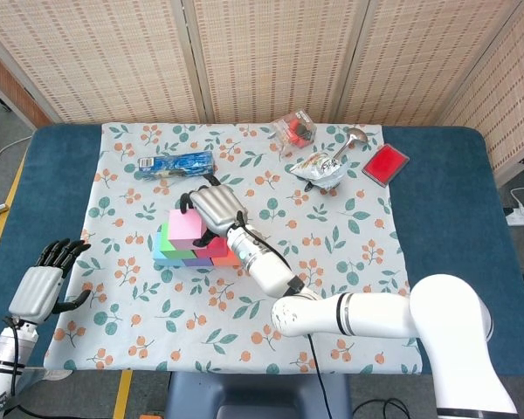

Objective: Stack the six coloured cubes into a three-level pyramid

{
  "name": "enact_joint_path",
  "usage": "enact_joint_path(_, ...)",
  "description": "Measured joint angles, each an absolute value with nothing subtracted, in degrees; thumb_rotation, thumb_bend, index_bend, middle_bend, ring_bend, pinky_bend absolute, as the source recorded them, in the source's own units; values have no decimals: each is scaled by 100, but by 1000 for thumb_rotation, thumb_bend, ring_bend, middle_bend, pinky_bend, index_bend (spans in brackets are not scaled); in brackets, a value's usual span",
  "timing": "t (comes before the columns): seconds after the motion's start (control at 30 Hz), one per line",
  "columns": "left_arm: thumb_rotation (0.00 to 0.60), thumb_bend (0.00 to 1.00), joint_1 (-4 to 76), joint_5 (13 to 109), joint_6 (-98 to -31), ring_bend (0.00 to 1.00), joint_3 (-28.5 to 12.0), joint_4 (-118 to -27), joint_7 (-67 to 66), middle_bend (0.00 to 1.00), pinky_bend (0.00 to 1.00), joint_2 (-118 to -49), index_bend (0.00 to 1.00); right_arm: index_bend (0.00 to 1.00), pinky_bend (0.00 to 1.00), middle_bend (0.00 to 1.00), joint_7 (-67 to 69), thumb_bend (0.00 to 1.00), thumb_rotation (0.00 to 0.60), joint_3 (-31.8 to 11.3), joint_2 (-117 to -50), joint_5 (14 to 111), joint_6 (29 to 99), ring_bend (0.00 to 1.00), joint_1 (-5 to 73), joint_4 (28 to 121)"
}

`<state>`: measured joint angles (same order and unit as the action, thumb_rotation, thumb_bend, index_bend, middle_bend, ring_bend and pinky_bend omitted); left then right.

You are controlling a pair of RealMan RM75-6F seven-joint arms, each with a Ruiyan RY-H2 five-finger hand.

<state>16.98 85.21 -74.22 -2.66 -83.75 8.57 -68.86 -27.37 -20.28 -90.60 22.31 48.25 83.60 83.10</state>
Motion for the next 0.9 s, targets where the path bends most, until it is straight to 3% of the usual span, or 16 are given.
enact_joint_path(0.1,600,291,1695,8523,-7430,0,-268,-8373,855,90,61,-6888,127,402,0,431,-2742,67,600,-2033,-9057,2231,4813,270,8356,8317)
enact_joint_path(0.23,600,292,1697,8532,-7435,0,-268,-8375,850,91,61,-6885,127,271,0,426,-2755,66,600,-2036,-9026,2219,4791,213,8349,8360)
enact_joint_path(0.43,600,291,1701,8537,-7436,0,-269,-8381,834,90,60,-6887,127,121,0,345,-2752,66,600,-2035,-8965,2204,4743,125,8333,8426)
enact_joint_path(0.9,600,292,1723,8555,-7431,0,-277,-8406,787,90,61,-6878,127,0,0,247,-2714,67,600,-2006,-8903,2245,4727,61,8290,8508)
